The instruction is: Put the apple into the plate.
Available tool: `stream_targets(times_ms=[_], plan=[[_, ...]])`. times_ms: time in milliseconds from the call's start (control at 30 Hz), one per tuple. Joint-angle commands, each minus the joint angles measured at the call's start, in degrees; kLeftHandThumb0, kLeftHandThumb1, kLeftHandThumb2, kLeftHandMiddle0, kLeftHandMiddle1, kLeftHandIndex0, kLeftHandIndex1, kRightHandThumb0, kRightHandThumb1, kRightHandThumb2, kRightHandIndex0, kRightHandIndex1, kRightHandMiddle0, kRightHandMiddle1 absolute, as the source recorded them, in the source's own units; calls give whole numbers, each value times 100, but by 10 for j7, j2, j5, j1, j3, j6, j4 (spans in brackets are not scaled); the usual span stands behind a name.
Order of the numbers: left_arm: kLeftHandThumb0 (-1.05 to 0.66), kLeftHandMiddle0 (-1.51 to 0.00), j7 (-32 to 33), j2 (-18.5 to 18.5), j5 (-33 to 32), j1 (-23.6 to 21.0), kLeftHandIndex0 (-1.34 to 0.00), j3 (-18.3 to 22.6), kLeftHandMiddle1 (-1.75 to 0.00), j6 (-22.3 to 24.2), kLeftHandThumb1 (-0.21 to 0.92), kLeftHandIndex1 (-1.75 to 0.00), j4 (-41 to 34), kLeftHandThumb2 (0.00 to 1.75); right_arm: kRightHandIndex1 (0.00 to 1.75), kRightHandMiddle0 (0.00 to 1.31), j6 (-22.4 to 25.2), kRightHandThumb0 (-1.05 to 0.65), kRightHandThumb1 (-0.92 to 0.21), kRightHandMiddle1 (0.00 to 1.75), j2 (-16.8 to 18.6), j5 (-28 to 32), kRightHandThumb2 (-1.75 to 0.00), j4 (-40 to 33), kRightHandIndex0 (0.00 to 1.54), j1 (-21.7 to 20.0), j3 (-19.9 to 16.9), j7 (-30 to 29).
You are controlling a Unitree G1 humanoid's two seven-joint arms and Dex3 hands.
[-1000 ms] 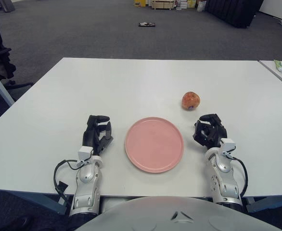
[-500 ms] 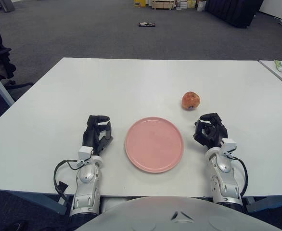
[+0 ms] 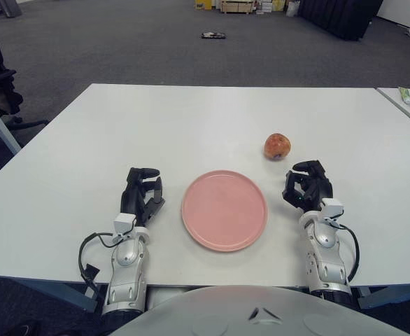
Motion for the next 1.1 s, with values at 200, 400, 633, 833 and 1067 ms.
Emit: stream_targets(times_ms=[200,400,633,833,1067], plan=[[-36,-41,9,-2,5,-2,-23,-2,-172,1,85,-175,-5,63,146,25,-60,-1,-58,175,-42,-126,-92,22,57,-61,19,-69],[-35,-43,7,-4,1,-4,-23,-1,-173,-4,86,-175,-1,62,142,13,-40,-17,-88,175,-80,-148,-57,19,25,-85,31,-38],[-35,-43,8,-4,2,-5,-23,-1,-174,-1,86,-175,1,62,53,1,31,-65,-52,58,-126,-195,-89,43,2,-136,44,-12],[-35,-42,9,-4,4,-4,-23,-2,-174,-1,86,-175,-1,62,6,0,114,-86,-50,7,-159,-245,-78,52,0,-175,72,24],[-35,-44,7,-6,1,0,-23,-2,-174,-5,86,-175,-3,62,0,0,135,-99,-58,0,-177,-250,-57,150,0,-263,98,39]])
